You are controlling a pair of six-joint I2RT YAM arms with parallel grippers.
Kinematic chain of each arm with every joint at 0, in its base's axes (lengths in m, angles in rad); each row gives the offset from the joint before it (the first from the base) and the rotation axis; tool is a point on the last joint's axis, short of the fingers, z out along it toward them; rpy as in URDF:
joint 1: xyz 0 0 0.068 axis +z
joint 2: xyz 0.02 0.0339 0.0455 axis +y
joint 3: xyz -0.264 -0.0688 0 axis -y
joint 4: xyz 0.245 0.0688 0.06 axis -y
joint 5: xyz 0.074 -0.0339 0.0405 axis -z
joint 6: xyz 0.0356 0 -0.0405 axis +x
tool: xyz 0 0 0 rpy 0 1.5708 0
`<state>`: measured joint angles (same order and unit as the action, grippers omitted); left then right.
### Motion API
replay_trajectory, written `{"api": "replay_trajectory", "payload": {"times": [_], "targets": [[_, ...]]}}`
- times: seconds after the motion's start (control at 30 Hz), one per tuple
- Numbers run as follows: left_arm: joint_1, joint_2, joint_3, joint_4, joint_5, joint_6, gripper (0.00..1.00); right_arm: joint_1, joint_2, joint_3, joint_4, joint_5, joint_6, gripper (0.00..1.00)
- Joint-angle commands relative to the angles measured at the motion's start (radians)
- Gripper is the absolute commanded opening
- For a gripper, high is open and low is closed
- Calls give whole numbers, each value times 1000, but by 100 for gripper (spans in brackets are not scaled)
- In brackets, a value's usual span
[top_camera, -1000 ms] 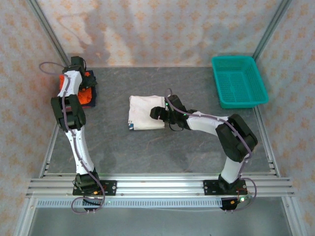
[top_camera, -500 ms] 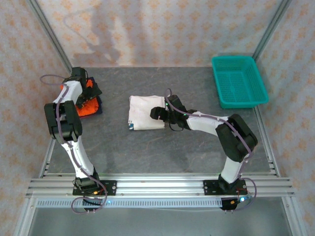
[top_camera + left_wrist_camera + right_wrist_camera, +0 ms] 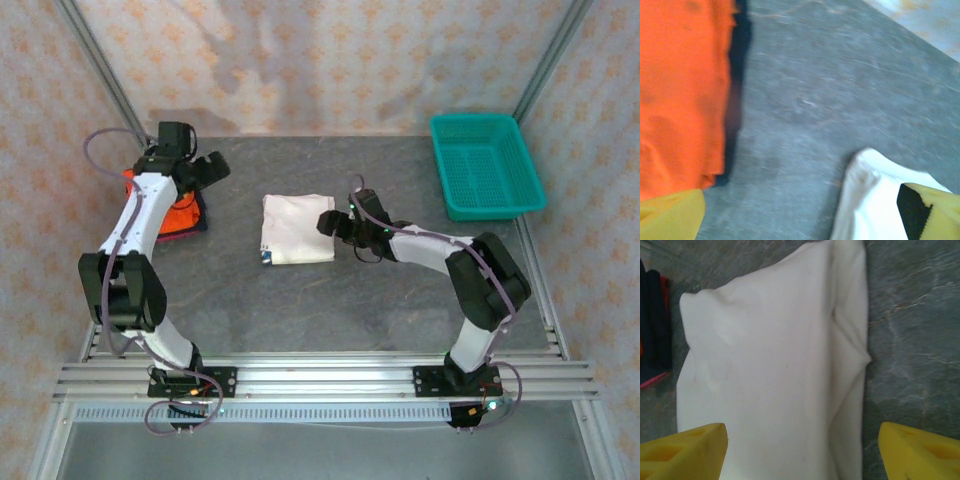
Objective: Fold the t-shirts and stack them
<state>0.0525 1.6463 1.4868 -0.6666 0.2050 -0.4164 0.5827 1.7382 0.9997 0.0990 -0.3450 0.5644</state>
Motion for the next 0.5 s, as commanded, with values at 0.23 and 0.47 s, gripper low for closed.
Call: {"api": "replay_trajectory", "payload": {"times": [0.23, 0.47], "targets": [[-204, 87, -185, 125, 179, 23, 100, -9, -4, 8, 29, -32, -13, 79], [-256, 166, -275, 290, 289, -58, 99, -9, 20, 10, 46, -58, 8, 78]]}}
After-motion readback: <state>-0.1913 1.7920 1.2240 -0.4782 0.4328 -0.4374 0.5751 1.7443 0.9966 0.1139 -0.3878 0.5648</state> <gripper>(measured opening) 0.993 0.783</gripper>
